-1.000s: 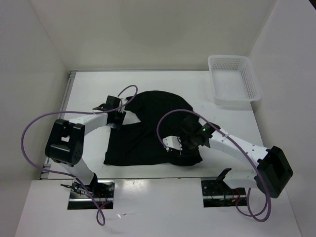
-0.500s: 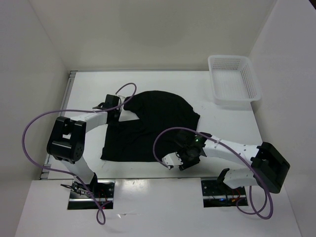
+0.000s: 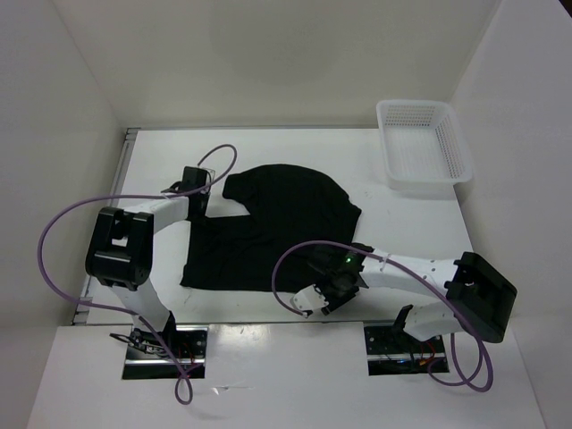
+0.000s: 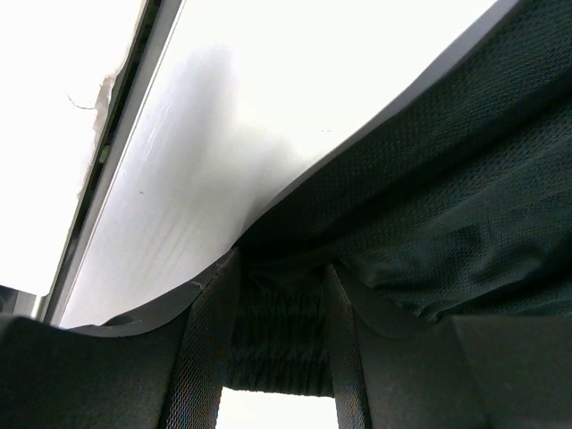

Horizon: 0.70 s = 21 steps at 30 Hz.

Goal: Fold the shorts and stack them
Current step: Flatten the shorts out

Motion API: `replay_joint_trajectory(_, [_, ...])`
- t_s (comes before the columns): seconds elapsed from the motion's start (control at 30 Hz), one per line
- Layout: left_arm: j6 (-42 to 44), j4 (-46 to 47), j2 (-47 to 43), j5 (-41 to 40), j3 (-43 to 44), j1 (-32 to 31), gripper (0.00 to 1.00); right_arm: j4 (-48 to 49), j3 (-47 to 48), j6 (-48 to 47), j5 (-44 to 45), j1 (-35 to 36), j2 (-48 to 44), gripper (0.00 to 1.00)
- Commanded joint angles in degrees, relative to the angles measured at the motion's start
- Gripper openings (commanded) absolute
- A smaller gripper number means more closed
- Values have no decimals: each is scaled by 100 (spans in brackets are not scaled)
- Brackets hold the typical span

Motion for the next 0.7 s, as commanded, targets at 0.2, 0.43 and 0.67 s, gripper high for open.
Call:
replay_joint_trajectory(0.2, [21,-1674,-98,1262,1044,218,31,135,-7,-24,-76,90,31,47])
replay_joint_trajectory(0.43, [21,-1692,-98,1279,648,218,10,135,-7,-24,-76,90,83,47])
replay_joint_trajectory(0.67, [21,-981,8,472,735,297,0,135,-7,-24,-76,90,31,47])
